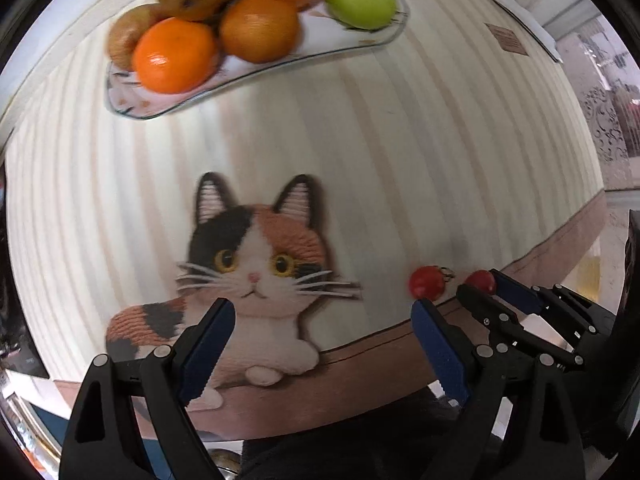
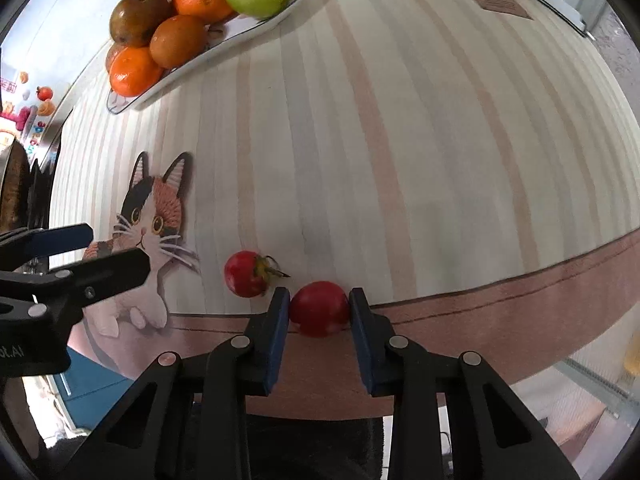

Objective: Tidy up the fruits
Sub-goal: 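Grasp a cherry tomato with the left tool while the right tool grasps the other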

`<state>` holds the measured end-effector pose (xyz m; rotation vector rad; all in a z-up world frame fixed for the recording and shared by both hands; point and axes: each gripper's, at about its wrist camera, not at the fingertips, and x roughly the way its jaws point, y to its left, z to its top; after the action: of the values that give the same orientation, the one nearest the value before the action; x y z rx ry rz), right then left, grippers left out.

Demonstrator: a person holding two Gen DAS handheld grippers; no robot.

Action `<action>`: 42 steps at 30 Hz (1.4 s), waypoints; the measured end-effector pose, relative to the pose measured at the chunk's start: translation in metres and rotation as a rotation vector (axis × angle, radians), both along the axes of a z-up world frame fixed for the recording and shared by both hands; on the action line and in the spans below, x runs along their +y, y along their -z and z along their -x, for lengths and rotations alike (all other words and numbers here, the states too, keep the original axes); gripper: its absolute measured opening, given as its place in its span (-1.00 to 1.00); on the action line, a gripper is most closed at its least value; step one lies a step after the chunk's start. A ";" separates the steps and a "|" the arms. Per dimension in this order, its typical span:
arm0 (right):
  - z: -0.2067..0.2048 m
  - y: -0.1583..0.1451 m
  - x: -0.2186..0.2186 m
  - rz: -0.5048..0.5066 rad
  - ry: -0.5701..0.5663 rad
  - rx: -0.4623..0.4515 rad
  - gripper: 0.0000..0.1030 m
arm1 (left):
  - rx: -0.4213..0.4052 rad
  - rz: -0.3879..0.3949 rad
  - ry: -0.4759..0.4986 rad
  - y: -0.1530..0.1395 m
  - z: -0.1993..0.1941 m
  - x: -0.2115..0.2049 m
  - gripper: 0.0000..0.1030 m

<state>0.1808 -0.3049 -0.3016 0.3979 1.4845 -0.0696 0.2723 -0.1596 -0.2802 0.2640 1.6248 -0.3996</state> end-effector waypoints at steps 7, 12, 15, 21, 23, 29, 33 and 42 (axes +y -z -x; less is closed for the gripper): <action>0.008 -0.006 -0.029 0.022 0.087 -0.007 -0.37 | 0.080 0.074 0.086 0.015 0.013 -0.039 0.55; 0.014 -0.004 -0.042 0.026 0.127 -0.002 -0.37 | 0.103 0.080 0.120 0.026 0.022 -0.059 0.54; 0.014 -0.003 -0.049 0.026 0.142 -0.001 -0.37 | 0.105 0.084 0.128 0.030 0.022 -0.067 0.28; 0.011 -0.003 -0.054 0.025 0.151 -0.003 -0.37 | 0.104 0.086 0.132 0.037 0.017 -0.076 -0.37; 0.012 -0.006 -0.057 0.027 0.150 -0.006 -0.37 | 0.088 0.093 0.139 0.040 0.021 -0.088 -0.39; 0.006 -0.018 -0.059 0.022 0.146 -0.032 -0.37 | 0.045 0.108 0.115 0.030 0.022 -0.079 -0.40; -0.010 -0.030 -0.057 -0.003 0.132 -0.069 -0.37 | 0.015 0.139 0.054 0.013 0.009 -0.063 -0.40; -0.088 -0.065 -0.029 -0.119 0.069 -0.205 -0.37 | -0.109 0.214 -0.146 -0.048 -0.046 0.013 -0.40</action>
<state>0.2685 -0.3335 -0.2369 0.5372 1.2763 0.0049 0.3179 -0.1464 -0.2321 0.0051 1.4708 -0.4355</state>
